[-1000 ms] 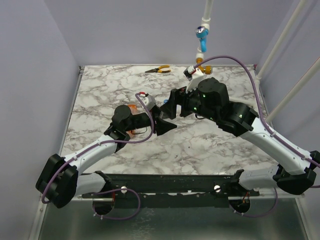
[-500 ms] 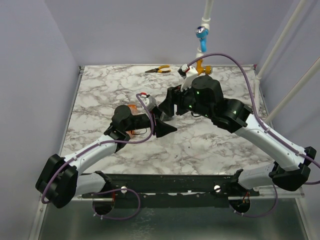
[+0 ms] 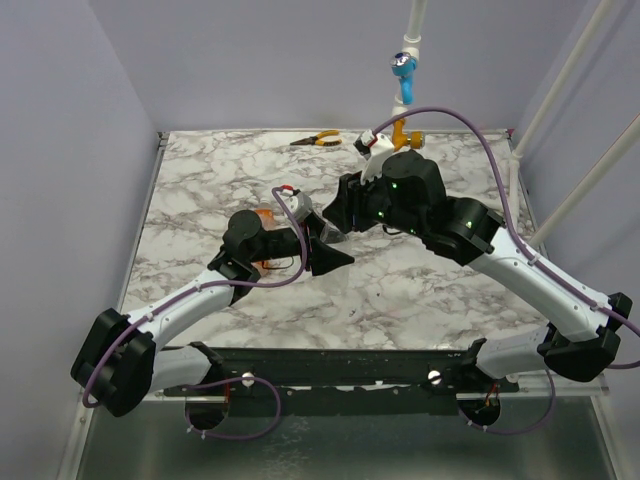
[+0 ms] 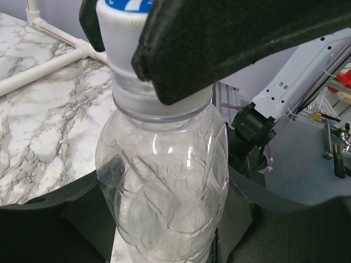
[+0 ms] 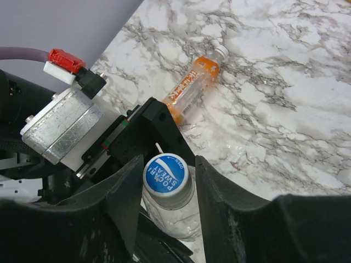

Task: Screw on the bottle caps
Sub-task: Screw the bottle cap onto the plastic bottle.

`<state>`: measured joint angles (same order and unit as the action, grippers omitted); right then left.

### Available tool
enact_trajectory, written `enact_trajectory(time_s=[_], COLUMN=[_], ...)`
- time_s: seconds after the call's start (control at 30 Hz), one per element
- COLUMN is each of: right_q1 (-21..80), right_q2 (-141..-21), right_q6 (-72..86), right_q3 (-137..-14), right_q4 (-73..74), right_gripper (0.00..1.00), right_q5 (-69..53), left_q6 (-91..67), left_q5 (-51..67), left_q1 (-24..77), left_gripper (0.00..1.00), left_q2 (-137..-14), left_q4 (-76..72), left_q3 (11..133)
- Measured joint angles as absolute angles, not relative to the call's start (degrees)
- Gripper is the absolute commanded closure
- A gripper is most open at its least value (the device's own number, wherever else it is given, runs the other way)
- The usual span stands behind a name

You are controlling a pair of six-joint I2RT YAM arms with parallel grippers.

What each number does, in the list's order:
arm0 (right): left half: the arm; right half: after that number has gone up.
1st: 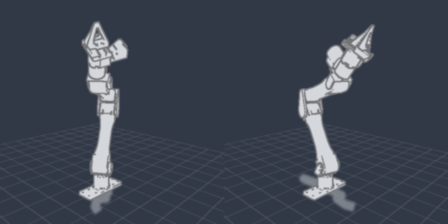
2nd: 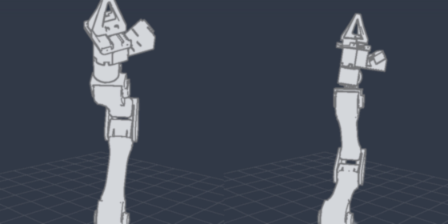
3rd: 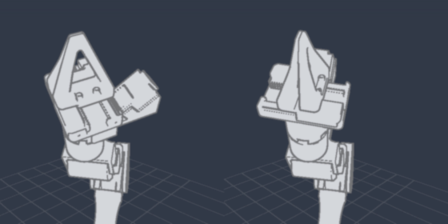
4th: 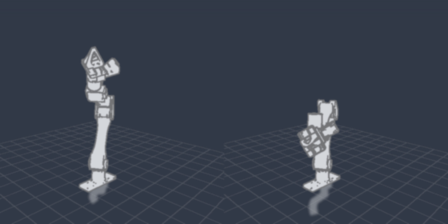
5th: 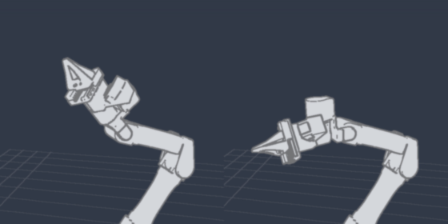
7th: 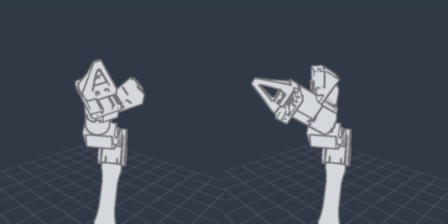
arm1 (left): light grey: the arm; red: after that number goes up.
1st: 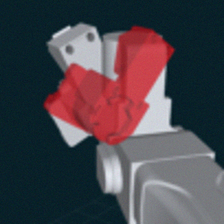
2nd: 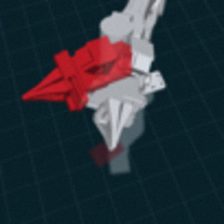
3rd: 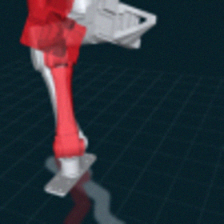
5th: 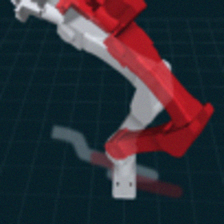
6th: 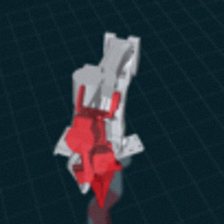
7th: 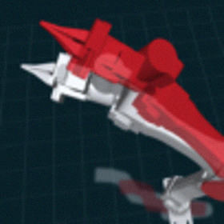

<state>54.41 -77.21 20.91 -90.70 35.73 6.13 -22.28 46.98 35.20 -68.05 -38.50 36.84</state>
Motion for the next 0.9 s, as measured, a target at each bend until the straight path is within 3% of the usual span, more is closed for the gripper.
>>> enact_trajectory(time_s=[0.2,0.37,0.73,0.9], right_q1=[54.4,54.4,54.4,54.3], right_q2=[-77.2,-77.2,-80.5,-85.4], right_q6=[20.9,21.0,22.4,24.6], right_q3=[-90.7,-90.5,-90.9,-95.2], right_q4=[35.7,35.3,33.9,36.1], right_gripper=[0.68,0.72,0.74,0.74], right_q5=[6.3,7.9,18.1,24.5], left_q6=[-22.3,-22.9,-21.0,-17.5], left_q5=[46.8,44.9,37.6,26.9], left_q1=[35.2,35.2,35.4,37.1], left_gripper=[0.71,0.71,0.72,0.72], left_q2=[-68.1,-68.2,-71.7,-72.8], left_q4=[-38.5,-38.4,-31.4,-27.0], left_q3=[36.9,37.1,41.7,43.8])
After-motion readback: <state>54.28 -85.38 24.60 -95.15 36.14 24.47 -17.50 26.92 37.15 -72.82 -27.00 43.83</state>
